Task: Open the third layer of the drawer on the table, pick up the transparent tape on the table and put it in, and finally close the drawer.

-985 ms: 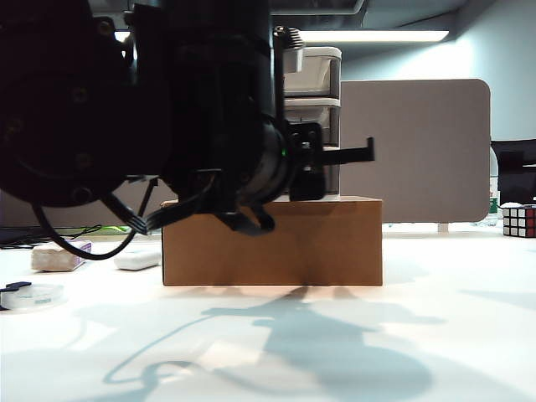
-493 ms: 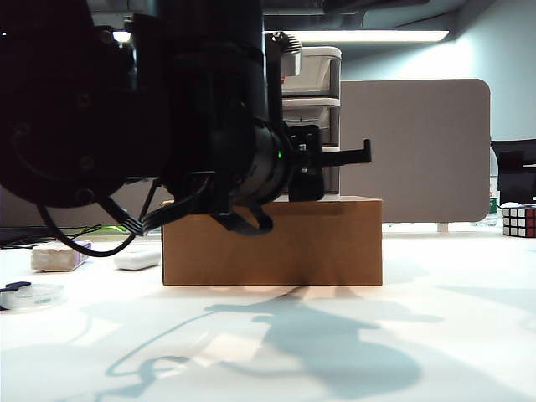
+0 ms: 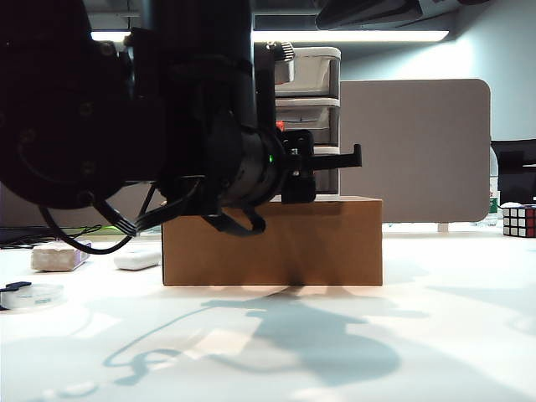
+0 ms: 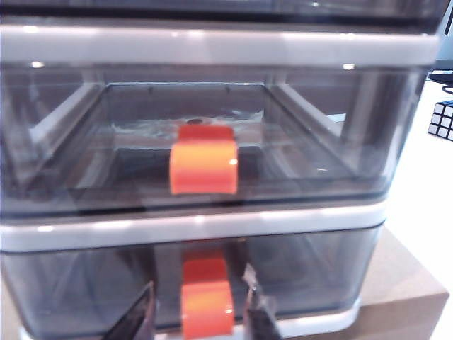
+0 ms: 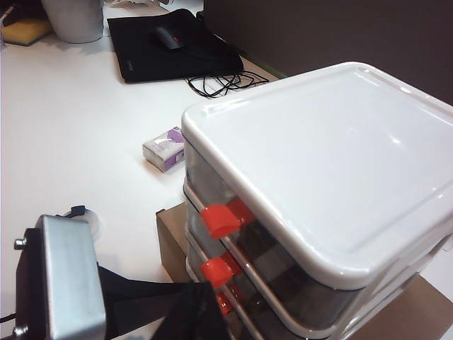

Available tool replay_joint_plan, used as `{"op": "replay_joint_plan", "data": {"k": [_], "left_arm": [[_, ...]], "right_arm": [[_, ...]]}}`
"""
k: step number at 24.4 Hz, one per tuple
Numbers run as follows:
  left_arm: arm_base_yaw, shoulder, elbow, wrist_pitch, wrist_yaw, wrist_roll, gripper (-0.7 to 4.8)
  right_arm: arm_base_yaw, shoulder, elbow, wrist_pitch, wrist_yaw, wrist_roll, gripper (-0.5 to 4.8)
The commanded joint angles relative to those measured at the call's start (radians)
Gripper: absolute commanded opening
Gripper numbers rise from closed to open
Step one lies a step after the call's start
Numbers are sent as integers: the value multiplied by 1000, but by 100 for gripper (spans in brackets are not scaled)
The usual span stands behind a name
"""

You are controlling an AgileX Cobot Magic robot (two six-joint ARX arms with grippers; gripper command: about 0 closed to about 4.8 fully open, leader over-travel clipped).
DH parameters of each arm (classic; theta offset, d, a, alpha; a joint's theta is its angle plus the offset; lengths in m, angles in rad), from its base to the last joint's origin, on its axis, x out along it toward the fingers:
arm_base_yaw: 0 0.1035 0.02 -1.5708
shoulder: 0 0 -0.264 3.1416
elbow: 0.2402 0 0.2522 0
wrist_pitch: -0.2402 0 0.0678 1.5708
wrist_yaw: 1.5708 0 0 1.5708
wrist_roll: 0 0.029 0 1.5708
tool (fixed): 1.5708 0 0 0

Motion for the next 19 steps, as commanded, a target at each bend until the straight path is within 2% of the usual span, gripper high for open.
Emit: {"op": "replay_joint_plan", "data": {"k": [1,12,15,19], "left_arm": [[2,-1,12,-2,36,0,151],[8,-1,13,-5,42,1,141],[8,-1,13,-6,42,1,106],[8,-1,13,-6,42,1,88]], "right_arm": [[2,-2,6,7,-4,-3,-5],[2,-2,6,6,-4,-3,-5],[2,-2,6,6,-4,-3,-5],[2,-2,5,-2,-4,-3,-5]]}}
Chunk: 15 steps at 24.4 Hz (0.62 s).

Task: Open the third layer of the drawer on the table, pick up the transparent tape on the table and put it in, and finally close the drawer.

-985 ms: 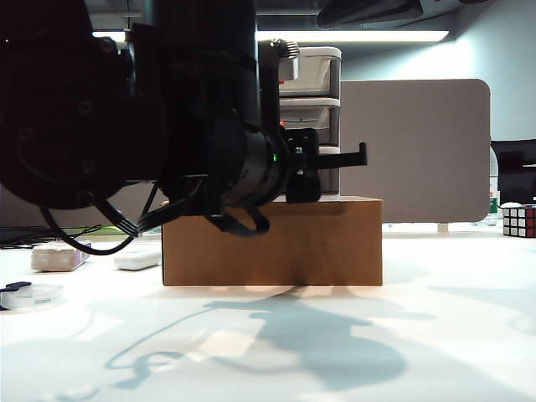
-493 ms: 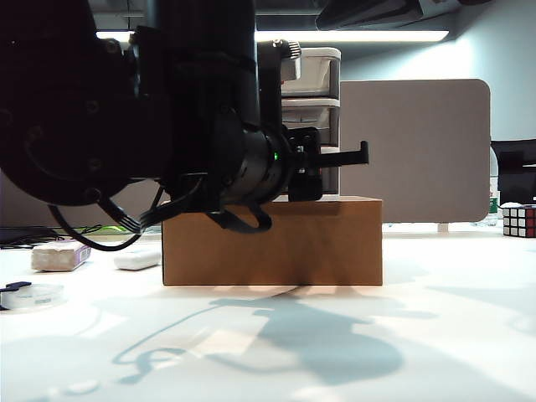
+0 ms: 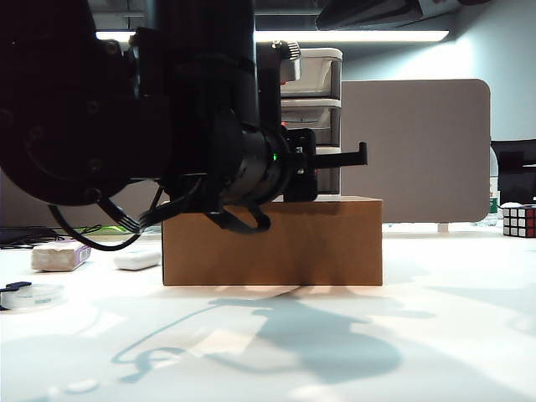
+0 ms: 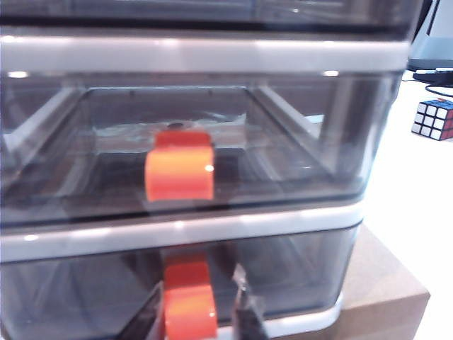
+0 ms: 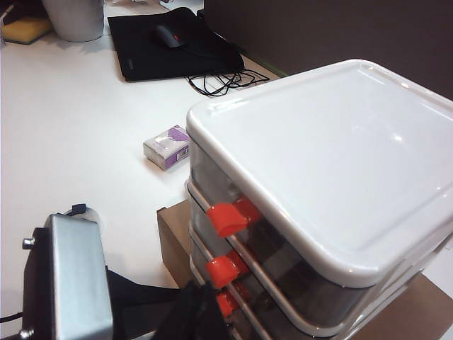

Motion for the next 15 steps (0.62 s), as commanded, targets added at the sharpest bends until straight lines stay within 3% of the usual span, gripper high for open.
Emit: {"op": "replay_joint_plan", "data": {"k": [1,15], "left_arm": [[3,-1,3,5,3,0,76],[3,-1,3,-6,0,0,74]], "right_arm": [[2,1,5,1,-4,-3,-5],[2,90,4,-8,-4,-3,-5]]}}
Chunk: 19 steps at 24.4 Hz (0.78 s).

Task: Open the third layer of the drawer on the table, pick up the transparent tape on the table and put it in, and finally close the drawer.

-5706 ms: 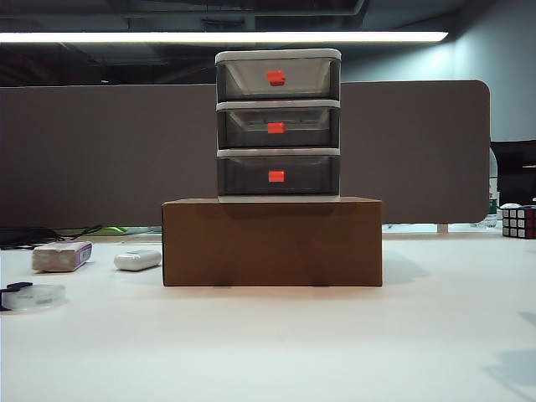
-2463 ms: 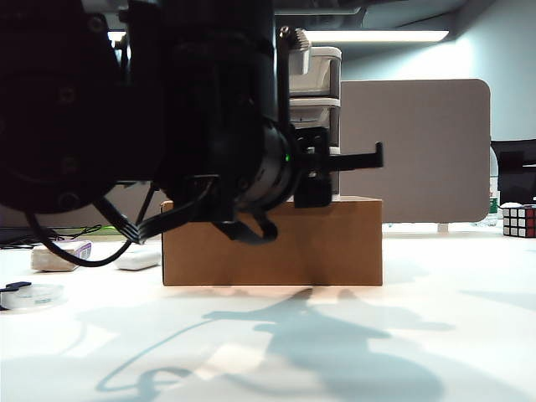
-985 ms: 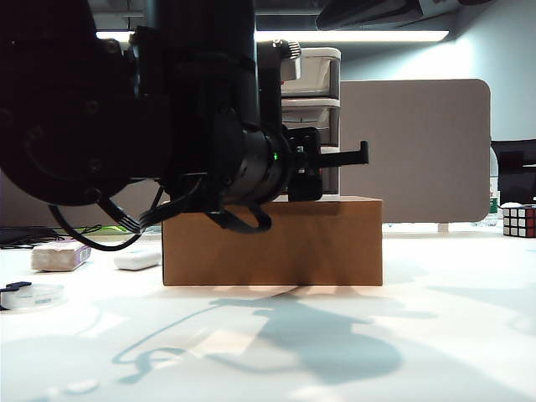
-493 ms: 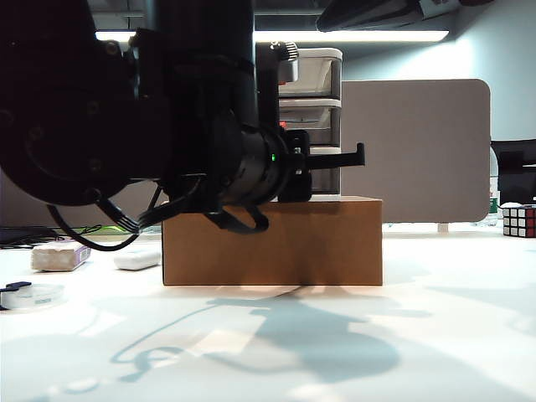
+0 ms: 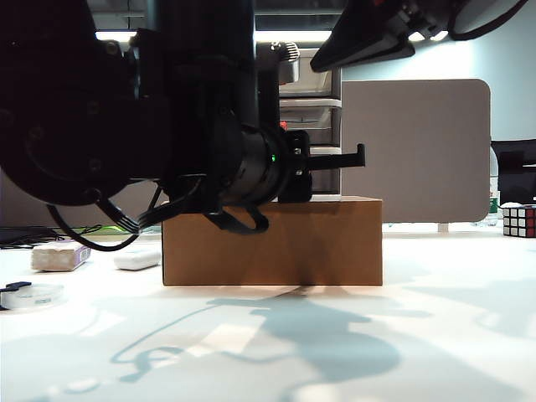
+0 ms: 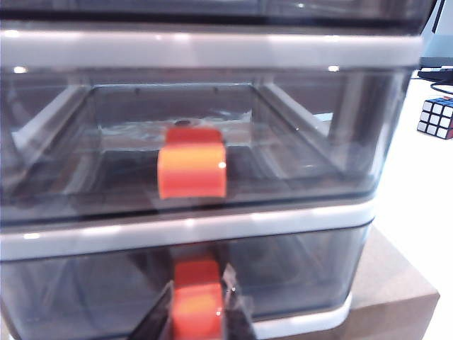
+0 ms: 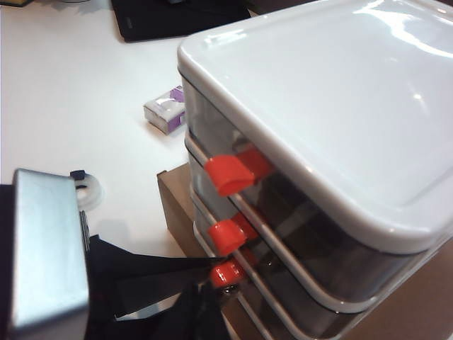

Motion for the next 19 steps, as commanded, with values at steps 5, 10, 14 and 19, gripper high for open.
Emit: {"op": "replay_joint_plan", "data": {"k": [5,10,14,19], "left_arm": [[2,-2,3,-12,-3,0,-6],[1,-2,3,-12,-19,0,-6],[-8,-2,3,-12,-25,0,-6],[-44,-2,1,-12,-99,2,-6]], "right_arm": [[10,63,5,126,-3,2,-5],[11,121,6,199,-1,2,-5],[11,150,7,229,5,2,-5],[11,174,7,256,9,2,-5]]}}
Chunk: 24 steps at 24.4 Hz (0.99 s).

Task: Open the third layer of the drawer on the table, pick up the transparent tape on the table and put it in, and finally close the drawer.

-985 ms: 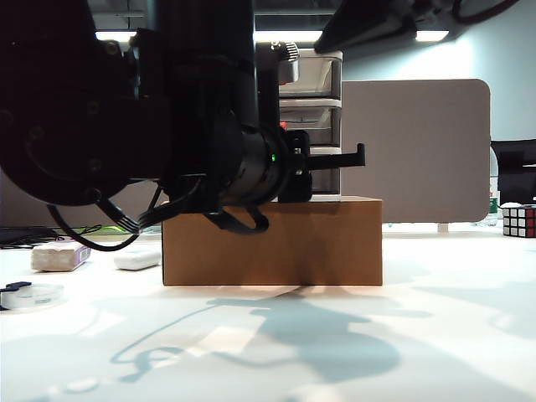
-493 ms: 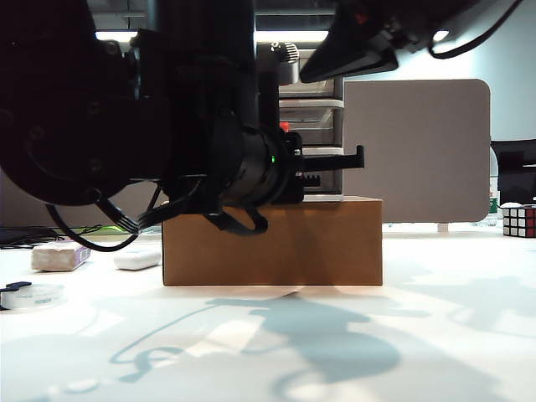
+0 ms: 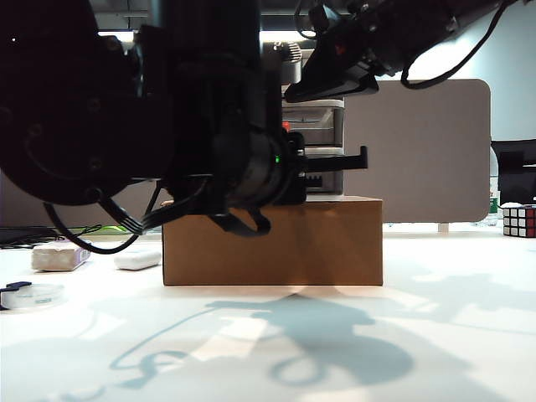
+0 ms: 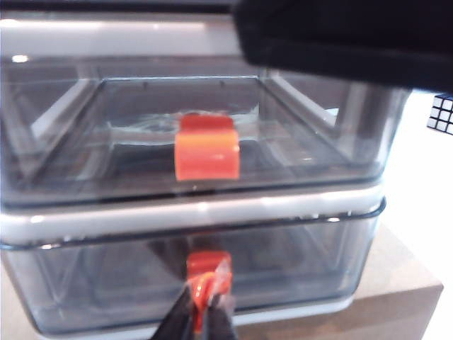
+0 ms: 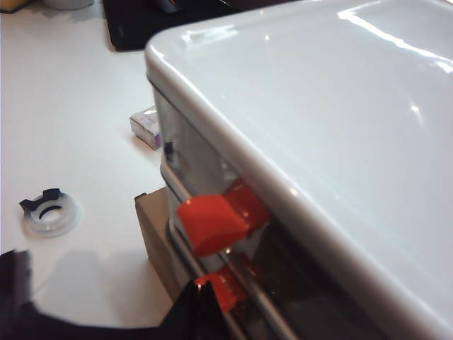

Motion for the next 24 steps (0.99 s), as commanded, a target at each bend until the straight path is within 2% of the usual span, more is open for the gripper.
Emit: {"op": "replay_joint_plan", "data": {"k": [1,4,11,18,24], "left_arm": [[-29,-2,0,1,-53,1,-6],[-53,-2,-6,1,-62,4,-6],[-126,-2,-42,17,-158,0,-6],[-198,-2,-113,139,-236,0,-6],[-200,-2,-117,141,-233,-9,-4]], "right_arm": [[1,8,6,40,9,1,-5],[1,11,6,55,32,1,-5],[1,13,7,65,35,1,-5],[1,15,7,76,35,1,-5],[1,15,7,76,35,8,-5]]}}
